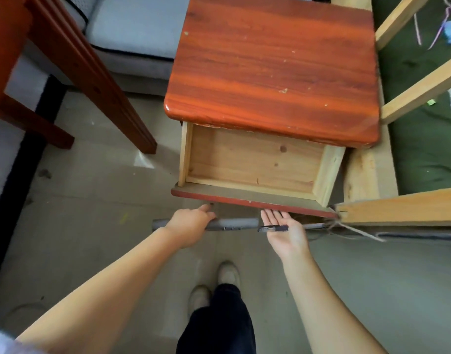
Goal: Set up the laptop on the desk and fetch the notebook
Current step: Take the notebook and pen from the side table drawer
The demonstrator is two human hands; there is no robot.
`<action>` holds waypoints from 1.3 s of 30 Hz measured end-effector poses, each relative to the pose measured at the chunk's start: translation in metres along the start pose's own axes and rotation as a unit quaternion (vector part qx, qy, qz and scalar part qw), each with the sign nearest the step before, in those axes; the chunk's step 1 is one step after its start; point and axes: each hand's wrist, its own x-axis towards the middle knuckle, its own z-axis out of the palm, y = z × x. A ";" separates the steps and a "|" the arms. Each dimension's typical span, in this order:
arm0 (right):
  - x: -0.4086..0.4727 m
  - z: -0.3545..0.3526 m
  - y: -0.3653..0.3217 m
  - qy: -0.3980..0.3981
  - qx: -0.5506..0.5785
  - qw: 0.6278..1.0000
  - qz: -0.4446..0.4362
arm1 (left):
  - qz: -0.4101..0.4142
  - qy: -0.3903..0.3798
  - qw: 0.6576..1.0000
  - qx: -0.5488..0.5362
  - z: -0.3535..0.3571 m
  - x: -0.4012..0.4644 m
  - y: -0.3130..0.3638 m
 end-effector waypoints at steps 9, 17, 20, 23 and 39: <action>-0.021 0.010 -0.009 -0.011 -0.007 1.000 -0.015 | -0.020 0.089 0.996 -0.001 -0.005 -0.008 0.004; -0.047 0.042 -0.021 -0.059 -0.016 0.998 -0.023 | 0.002 0.158 0.987 -0.005 -0.045 -0.005 -0.004; -0.042 0.072 -0.030 -0.056 -0.008 0.998 -0.036 | 0.008 0.163 0.987 0.003 -0.070 0.008 -0.008; -0.029 0.101 -0.043 -0.049 -0.014 0.997 -0.050 | 0.002 0.166 0.986 -0.008 -0.090 0.026 -0.010; -0.013 0.121 -0.064 -0.045 -0.125 0.991 -0.026 | -0.047 0.116 0.988 -0.093 -0.113 0.034 -0.012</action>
